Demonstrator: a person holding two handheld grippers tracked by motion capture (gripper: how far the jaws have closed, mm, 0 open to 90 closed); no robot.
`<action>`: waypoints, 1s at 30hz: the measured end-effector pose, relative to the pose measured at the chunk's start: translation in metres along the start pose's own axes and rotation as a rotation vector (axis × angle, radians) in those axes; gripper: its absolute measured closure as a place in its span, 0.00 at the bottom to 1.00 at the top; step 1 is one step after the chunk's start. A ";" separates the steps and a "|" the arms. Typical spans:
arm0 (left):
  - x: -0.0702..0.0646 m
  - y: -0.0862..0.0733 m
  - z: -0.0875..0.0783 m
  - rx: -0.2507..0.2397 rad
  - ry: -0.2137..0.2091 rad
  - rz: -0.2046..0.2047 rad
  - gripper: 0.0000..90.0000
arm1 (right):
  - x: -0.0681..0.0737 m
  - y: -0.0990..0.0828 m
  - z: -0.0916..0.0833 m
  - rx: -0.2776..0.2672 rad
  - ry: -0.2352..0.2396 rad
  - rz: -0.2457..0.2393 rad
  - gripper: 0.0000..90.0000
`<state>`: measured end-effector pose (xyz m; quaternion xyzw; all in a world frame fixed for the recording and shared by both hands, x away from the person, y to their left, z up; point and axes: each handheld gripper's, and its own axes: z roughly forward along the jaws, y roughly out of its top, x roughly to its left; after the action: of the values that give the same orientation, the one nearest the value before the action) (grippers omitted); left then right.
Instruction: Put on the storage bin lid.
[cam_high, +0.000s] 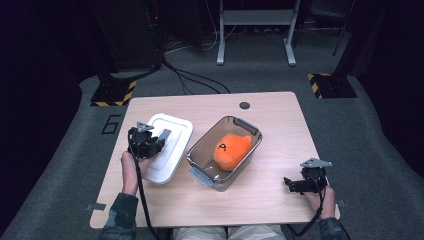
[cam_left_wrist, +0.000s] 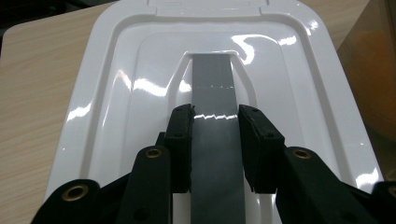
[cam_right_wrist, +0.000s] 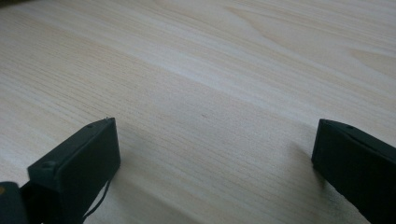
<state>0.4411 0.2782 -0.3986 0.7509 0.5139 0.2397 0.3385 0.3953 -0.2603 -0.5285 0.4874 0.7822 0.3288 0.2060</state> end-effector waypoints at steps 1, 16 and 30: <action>0.000 0.001 -0.001 -0.001 -0.003 -0.002 0.74 | 0.000 0.000 0.000 0.000 0.000 0.001 0.00; -0.008 0.022 -0.018 -0.031 -0.021 0.018 0.74 | 0.000 0.000 0.000 -0.002 -0.005 -0.001 0.00; -0.038 0.056 -0.033 -0.066 -0.074 0.090 0.74 | -0.001 0.000 0.000 -0.002 -0.005 -0.002 0.00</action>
<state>0.4384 0.2378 -0.3356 0.7702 0.4585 0.2437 0.3704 0.3960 -0.2609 -0.5287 0.4872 0.7819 0.3283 0.2086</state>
